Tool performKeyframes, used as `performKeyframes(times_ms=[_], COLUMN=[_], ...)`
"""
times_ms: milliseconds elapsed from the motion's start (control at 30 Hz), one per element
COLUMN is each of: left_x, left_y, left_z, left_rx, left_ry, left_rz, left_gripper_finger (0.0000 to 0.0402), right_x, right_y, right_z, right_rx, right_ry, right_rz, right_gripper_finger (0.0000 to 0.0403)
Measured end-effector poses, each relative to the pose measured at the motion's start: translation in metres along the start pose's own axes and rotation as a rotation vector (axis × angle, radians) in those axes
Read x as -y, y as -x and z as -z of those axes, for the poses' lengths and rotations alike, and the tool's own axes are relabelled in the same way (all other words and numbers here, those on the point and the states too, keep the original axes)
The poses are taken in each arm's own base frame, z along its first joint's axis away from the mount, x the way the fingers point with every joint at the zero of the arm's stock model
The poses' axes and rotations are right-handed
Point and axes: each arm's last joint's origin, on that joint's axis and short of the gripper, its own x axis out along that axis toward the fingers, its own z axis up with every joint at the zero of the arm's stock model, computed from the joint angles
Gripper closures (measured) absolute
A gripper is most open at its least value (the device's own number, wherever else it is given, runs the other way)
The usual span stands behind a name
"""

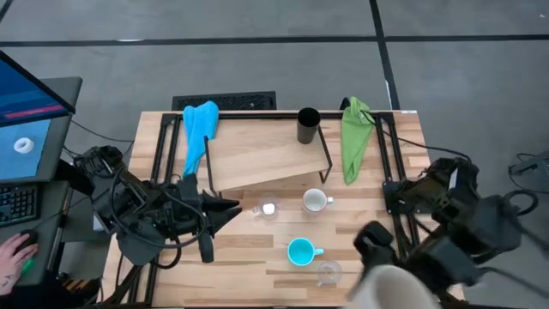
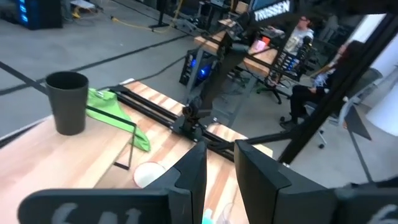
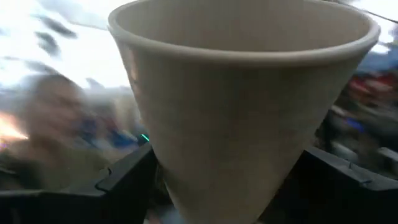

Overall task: Stack small to large cups/mugs on shelf
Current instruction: Put the gray cup on the shelf

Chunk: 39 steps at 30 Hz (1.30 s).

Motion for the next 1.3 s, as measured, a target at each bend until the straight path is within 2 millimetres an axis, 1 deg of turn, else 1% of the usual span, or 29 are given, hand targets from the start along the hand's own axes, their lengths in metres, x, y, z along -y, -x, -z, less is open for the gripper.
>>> performKeyframes(times_ms=[100, 200, 333, 400, 467, 600, 800, 867, 900, 1000, 1067, 1167, 1233, 1300], left_x=[0.001, 0.001, 0.001, 0.001, 0.001, 0.0, -0.001, -0.001, -0.001, -0.001, -0.002, -0.002, -0.002, -0.002], left_y=[0.0, 0.0, 0.0, 0.0, 0.0, -0.001, -0.001, -0.001, -0.001, -0.001, -0.001, -0.002, -0.001, -0.001], left_z=[0.0, 0.001, 0.0, 0.0, 0.0, 0.0, -0.001, -0.001, -0.001, -0.002, -0.002, -0.002, -0.002, -0.002], left_rx=[-0.016, -0.019, -0.017, -0.016, -0.013, -0.008, 0.006, 0.015, 0.021, 0.033, 0.035, 0.042, 0.048, 0.048], left_ry=[0.003, 0.004, 0.01, 0.015, 0.019, 0.034, 0.053, 0.059, 0.063, 0.069, 0.068, 0.067, 0.066, 0.065], left_rz=[0.017, 0.02, 0.02, 0.019, 0.015, 0.007, -0.007, -0.015, -0.021, -0.033, -0.035, -0.043, -0.049, -0.05], left_gripper_finger=[0.0329, 0.0329, 0.0329, 0.0329, 0.0329, 0.0329, 0.0329, 0.0329, 0.0329, 0.0329, 0.0329, 0.0329, 0.0329, 0.0329], right_x=[0.006, 0.011, 0.017, 0.017, 0.022, 0.024, 0.03, 0.032, 0.034, 0.042, 0.044, 0.048, 0.05, 0.055], right_y=[0.004, 0.006, 0.005, 0.006, 0.004, 0.0, -0.009, -0.009, -0.008, -0.006, 0.001, 0.02, 0.039, 0.059], right_z=[0.009, 0.018, 0.031, 0.036, 0.039, 0.047, 0.06, 0.059, 0.057, 0.051, 0.042, 0.02, 0.005, -0.005], right_rx=[-0.126, -0.239, -0.392, -0.476, -0.551, -0.714, -0.904, -0.912, -0.895, -0.795, -0.708, -0.589, -0.525, -0.488], right_ry=[0.136, 0.299, 0.582, 0.733, 0.872, 1.14, 1.386, 1.386, 1.35, 1.178, 1.048, 0.862, 0.732, 0.612], right_rz=[0.166, 0.291, 0.455, 0.528, 0.617, 0.672, 0.706, 0.72, 0.743, 0.794, 0.81, 0.864, 0.89, 0.919], right_gripper_finger=[0.0063, 0.0064, 0.0063, 0.0063, 0.0063, 0.0065, 0.0066, 0.0065, 0.0066, 0.0067, 0.0067, 0.0067, 0.0068, 0.0069])
